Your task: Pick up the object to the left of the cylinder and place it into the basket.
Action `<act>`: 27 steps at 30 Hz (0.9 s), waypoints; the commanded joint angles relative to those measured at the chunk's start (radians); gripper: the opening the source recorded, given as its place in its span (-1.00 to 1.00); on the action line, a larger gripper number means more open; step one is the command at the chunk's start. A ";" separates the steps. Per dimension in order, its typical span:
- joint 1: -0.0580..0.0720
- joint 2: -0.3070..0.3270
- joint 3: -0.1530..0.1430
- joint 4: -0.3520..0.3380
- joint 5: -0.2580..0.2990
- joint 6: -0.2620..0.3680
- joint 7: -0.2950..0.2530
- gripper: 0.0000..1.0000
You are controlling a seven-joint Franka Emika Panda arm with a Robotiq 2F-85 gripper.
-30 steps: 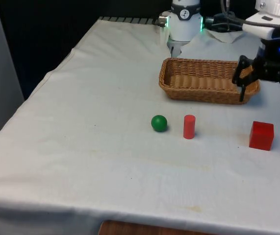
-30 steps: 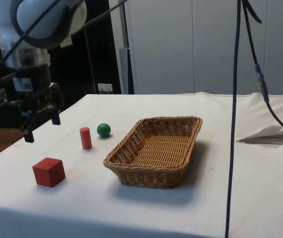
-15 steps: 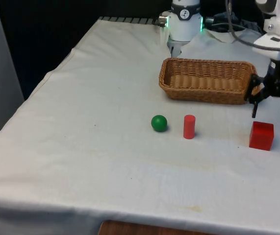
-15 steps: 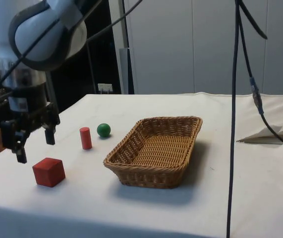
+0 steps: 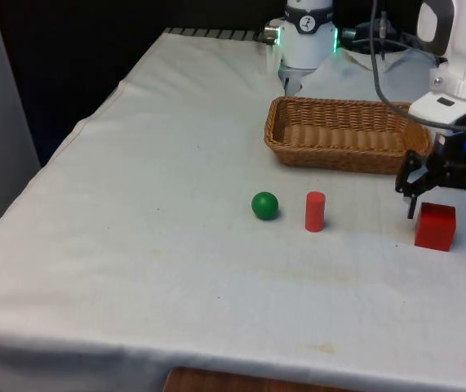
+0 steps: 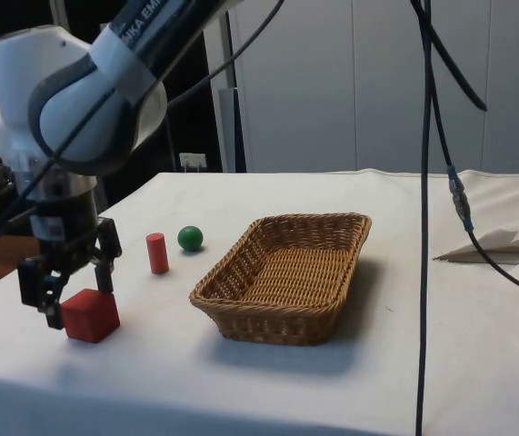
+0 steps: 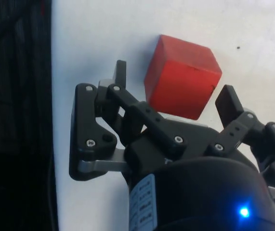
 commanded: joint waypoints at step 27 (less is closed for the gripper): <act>0.001 0.012 -0.003 0.001 -0.004 0.008 0.001 -0.22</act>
